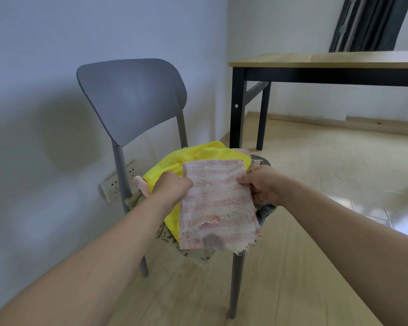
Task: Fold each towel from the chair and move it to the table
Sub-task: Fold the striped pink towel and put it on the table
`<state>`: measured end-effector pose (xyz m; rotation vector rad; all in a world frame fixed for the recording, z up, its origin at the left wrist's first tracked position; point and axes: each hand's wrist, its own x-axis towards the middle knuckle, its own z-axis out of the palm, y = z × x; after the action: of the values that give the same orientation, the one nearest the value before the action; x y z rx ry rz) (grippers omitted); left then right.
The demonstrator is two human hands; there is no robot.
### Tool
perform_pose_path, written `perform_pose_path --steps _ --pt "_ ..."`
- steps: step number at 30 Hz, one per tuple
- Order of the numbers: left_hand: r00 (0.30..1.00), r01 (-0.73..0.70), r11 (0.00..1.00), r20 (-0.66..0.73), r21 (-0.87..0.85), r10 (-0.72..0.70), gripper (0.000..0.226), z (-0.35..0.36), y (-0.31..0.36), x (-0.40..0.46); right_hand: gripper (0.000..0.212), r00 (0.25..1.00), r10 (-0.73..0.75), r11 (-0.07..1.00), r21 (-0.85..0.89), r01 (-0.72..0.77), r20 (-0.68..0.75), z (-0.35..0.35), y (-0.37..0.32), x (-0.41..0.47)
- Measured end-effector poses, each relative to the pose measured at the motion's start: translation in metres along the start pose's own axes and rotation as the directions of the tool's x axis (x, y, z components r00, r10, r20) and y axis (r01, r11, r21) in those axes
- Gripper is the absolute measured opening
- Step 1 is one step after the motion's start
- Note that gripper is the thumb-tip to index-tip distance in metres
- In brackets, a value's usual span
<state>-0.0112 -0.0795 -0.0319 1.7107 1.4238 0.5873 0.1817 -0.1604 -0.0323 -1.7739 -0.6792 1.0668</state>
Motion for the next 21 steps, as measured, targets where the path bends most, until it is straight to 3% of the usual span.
perform_pose_path --steps 3,5,7,10,13,21 --pt "1.000 0.003 0.993 0.022 0.121 -0.006 0.015 -0.003 0.000 -0.004 0.041 0.999 0.019 1.000 -0.009 -0.019 0.033 0.000 -0.005 -0.002" --pt "0.994 -0.085 0.967 -0.041 0.242 0.098 0.012 -0.004 0.002 -0.010 0.041 0.999 0.028 1.000 -0.015 -0.027 0.038 0.001 -0.006 -0.002" --pt "0.980 -0.153 0.955 -0.087 0.255 0.181 0.011 -0.005 0.005 -0.015 0.041 0.999 0.022 1.000 -0.017 -0.021 0.043 0.001 -0.008 0.000" --pt "0.986 -0.139 0.990 -0.092 0.023 0.141 0.009 -0.002 0.010 -0.014 0.037 1.000 0.001 1.000 0.001 -0.001 0.026 0.000 -0.011 0.004" --pt "0.998 -0.057 0.979 -0.042 -0.198 0.050 0.014 0.005 0.006 -0.004 0.018 1.000 -0.022 1.000 0.020 0.022 -0.007 0.002 -0.012 0.001" --pt "0.997 -0.049 0.973 -0.063 -0.226 0.035 0.022 0.016 -0.012 0.004 0.014 0.998 -0.042 0.986 0.159 0.048 -0.040 0.011 0.007 -0.017"
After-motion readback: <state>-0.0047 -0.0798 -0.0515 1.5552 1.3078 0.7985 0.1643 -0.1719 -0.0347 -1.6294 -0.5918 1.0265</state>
